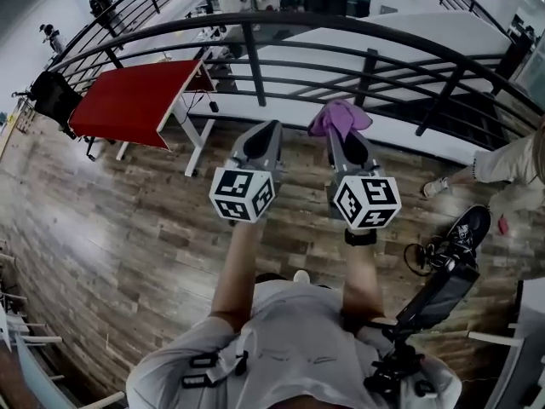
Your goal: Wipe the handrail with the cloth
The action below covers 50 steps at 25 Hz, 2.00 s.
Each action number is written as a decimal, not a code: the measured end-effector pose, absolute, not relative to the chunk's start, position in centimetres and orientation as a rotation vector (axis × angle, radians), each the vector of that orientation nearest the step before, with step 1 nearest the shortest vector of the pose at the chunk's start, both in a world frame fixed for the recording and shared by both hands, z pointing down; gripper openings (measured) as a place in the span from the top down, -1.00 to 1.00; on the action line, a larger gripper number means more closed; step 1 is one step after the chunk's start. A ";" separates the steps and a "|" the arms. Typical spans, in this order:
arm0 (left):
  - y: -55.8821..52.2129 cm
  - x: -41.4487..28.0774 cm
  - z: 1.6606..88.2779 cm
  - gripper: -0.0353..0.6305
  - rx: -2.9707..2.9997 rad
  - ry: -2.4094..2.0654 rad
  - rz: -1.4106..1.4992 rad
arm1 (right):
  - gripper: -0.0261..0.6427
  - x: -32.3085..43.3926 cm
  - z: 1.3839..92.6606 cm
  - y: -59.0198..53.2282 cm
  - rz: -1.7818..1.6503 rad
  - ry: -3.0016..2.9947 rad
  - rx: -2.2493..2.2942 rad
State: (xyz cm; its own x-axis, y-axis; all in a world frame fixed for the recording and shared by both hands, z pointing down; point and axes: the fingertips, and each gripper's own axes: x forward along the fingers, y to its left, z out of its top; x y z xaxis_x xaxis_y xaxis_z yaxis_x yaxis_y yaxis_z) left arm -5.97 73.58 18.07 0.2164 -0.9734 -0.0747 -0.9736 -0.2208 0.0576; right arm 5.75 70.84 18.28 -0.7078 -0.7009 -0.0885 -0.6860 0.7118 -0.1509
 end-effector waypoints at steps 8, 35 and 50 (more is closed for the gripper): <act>68.8 -6.8 20.4 0.90 -2.422 2.067 0.118 | 0.78 4.9 21.1 66.7 -0.254 2.820 -1.103; 41.5 -18.0 22.2 0.90 -2.495 1.985 0.024 | 0.76 -8.1 23.3 43.4 -0.008 3.002 -1.322; 26.6 -18.1 24.2 0.90 -2.539 1.929 -0.035 | 0.74 -10.0 25.7 28.2 0.013 3.026 -1.335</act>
State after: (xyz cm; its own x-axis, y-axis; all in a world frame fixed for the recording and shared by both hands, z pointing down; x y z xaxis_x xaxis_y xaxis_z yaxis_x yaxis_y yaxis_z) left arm -18.07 26.62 24.23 0.2680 -0.9623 0.0463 -0.9634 -0.2671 0.0242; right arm -10.01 28.15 25.66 -0.6625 -0.7342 0.1483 -0.7329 0.6763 0.0742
